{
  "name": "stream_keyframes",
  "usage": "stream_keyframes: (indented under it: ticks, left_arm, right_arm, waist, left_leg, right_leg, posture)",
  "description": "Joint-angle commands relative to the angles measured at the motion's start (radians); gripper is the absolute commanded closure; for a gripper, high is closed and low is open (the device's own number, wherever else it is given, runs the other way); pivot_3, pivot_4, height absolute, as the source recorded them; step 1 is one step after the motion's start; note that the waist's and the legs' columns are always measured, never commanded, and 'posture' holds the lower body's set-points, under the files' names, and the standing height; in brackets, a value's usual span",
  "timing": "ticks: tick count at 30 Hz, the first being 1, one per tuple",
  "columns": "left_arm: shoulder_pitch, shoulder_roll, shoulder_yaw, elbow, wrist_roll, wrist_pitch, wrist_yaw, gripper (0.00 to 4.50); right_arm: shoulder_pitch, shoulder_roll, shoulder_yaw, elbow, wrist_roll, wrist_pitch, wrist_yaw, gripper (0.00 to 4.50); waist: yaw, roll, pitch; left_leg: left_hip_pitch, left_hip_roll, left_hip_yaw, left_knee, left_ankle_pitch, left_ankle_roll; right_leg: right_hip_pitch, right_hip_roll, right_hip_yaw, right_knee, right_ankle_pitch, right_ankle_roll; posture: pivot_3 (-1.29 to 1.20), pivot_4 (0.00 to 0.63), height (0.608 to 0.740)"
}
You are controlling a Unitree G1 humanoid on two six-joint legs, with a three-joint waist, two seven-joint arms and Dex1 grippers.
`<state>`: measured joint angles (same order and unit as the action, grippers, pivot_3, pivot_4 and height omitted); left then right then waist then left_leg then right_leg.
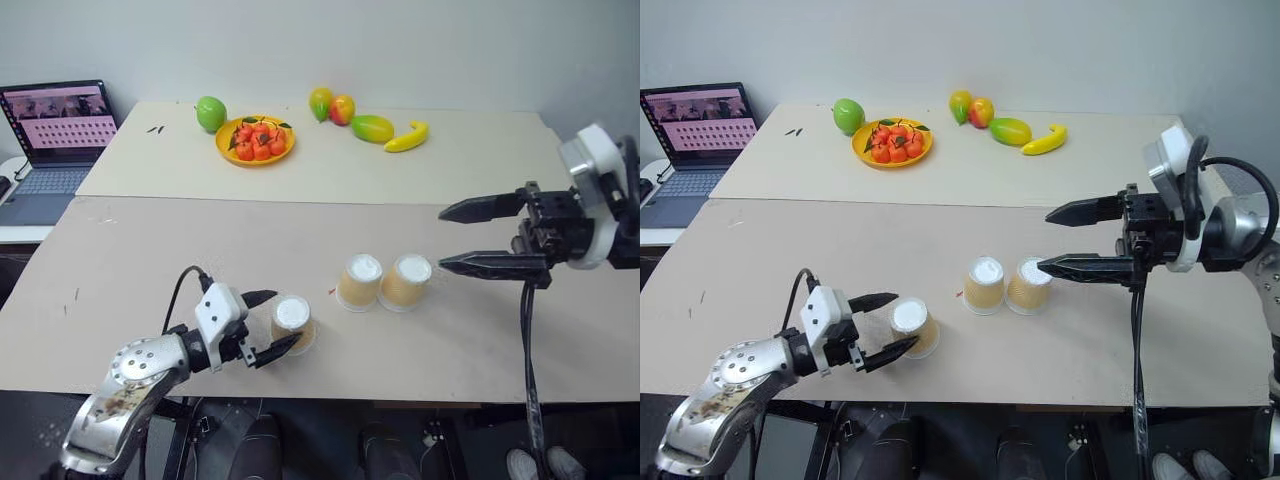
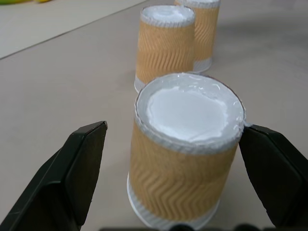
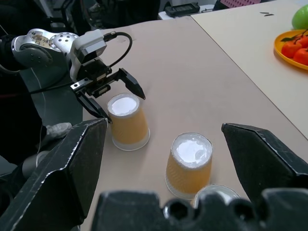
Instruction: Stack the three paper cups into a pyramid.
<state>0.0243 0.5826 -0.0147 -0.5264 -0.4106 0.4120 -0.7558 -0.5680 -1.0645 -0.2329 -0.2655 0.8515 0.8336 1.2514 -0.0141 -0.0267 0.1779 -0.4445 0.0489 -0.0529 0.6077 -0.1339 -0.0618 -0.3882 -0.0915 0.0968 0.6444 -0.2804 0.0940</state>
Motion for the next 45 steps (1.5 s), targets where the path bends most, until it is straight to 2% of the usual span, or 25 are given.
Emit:
stream_keyframes:
  ticks: [1, 5, 8, 10, 15, 20, 23, 26, 31, 35, 45]
  left_arm:
    - [-0.041, -0.030, -0.031, 0.019, 0.008, -0.039, -0.001, 0.00]
    - [-0.069, -0.055, -0.055, 0.063, 0.016, -0.073, -0.020, 0.00]
    - [-0.088, -0.068, -0.072, 0.082, 0.019, -0.087, -0.028, 0.67]
    - [-0.093, -0.063, -0.075, 0.087, 0.025, -0.087, -0.031, 1.39]
    - [-0.122, -0.033, -0.035, 0.090, 0.006, -0.066, -0.038, 1.39]
    - [-0.205, 0.083, 0.060, 0.113, -0.027, -0.023, -0.093, 1.39]
    - [-0.309, 0.151, 0.128, 0.135, -0.115, 0.081, -0.114, 1.39]
    - [-0.475, 0.167, 0.163, 0.204, -0.191, 0.195, -0.093, 1.39]
    - [-0.763, 0.073, 0.072, 0.289, -0.265, 0.384, -0.062, 1.39]
    - [-0.933, -0.023, 0.015, 0.398, -0.257, 0.421, -0.061, 1.39]
    - [-1.091, -0.156, -0.155, 0.614, -0.148, 0.417, -0.120, 1.39]
  right_arm:
    - [0.004, -0.029, -0.063, -0.032, 0.034, 0.014, -0.015, 0.04]
    - [0.020, -0.049, -0.082, -0.048, 0.038, 0.025, -0.025, 0.04]
    - [0.027, -0.065, -0.095, -0.051, 0.048, 0.030, -0.029, 0.00]
    - [0.035, -0.074, -0.102, -0.053, 0.049, 0.031, -0.032, 0.00]
    - [0.055, -0.077, -0.111, -0.060, 0.054, 0.028, -0.044, 0.00]
    - [0.065, -0.064, -0.096, -0.049, 0.043, 0.005, -0.042, 0.00]
    - [0.059, -0.044, -0.080, -0.039, 0.035, -0.010, -0.044, 0.00]
    - [0.056, -0.020, -0.066, -0.043, 0.032, -0.017, -0.055, 0.00]
    - [0.076, 0.007, -0.060, -0.059, 0.033, -0.020, -0.072, 0.00]
    - [0.115, 0.025, -0.075, -0.085, 0.034, -0.019, -0.100, 0.00]
    - [0.239, 0.066, -0.142, -0.170, 0.048, -0.024, -0.191, 0.00]
  waist:
    - [-0.001, 0.000, 0.000]
    - [-0.002, 0.000, 0.000]
    - [-0.002, 0.000, 0.000]
    - [-0.001, 0.000, 0.000]
    - [-0.002, 0.000, 0.000]
    - [-0.002, 0.000, 0.000]
    - [-0.003, 0.000, 0.000]
    - [0.001, 0.000, 0.000]
    - [0.003, 0.000, 0.000]
    - [0.000, -0.001, 0.000]
    - [-0.004, -0.001, 0.001]
  left_leg:
    - [0.000, 0.000, 0.000, 0.000, 0.000, 0.000]
    - [0.000, 0.000, 0.000, 0.000, 0.000, 0.000]
    - [0.000, 0.000, 0.000, 0.000, 0.000, 0.000]
    - [0.000, 0.000, 0.000, 0.000, 0.000, 0.000]
    - [0.000, 0.000, 0.000, 0.000, 0.000, 0.000]
    - [0.000, 0.000, 0.000, 0.000, 0.000, 0.000]
    - [0.000, 0.000, 0.000, 0.000, 0.000, 0.000]
    - [0.000, 0.000, 0.000, 0.000, 0.000, 0.000]
    - [-0.002, -0.001, -0.002, 0.001, 0.000, 0.000]
    - [-0.002, -0.001, -0.002, 0.000, 0.000, 0.000]
    - [-0.001, -0.002, -0.002, 0.000, 0.000, 0.000]
  right_leg:
    - [0.000, 0.000, 0.000, 0.000, 0.000, 0.000]
    - [0.000, 0.000, 0.000, 0.000, 0.000, 0.000]
    - [0.000, 0.000, 0.000, 0.000, 0.000, 0.000]
    - [0.000, 0.000, 0.000, 0.000, 0.000, 0.000]
    - [0.000, 0.000, 0.000, 0.000, 0.000, 0.000]
    - [0.000, 0.000, 0.000, 0.001, 0.000, 0.000]
    - [0.000, 0.000, 0.000, 0.001, 0.000, 0.000]
    - [0.000, 0.000, 0.000, 0.001, 0.000, 0.001]
    - [0.001, 0.000, -0.001, 0.000, -0.002, 0.004]
    - [0.000, 0.000, -0.001, 0.001, -0.001, 0.003]
    - [0.000, 0.000, -0.001, 0.002, -0.001, 0.003]
  posture:
    - [0.00, 0.150, 0.732]
    - [0.00, 0.150, 0.732]
    - [0.00, 0.150, 0.732]
    - [0.00, 0.150, 0.732]
    - [0.00, 0.150, 0.732]
    - [0.00, 0.150, 0.732]
    - [0.00, 0.150, 0.732]
    - [0.00, 0.150, 0.732]
    - [0.00, 0.150, 0.732]
    - [0.00, 0.150, 0.732]
    - [0.00, 0.150, 0.732]
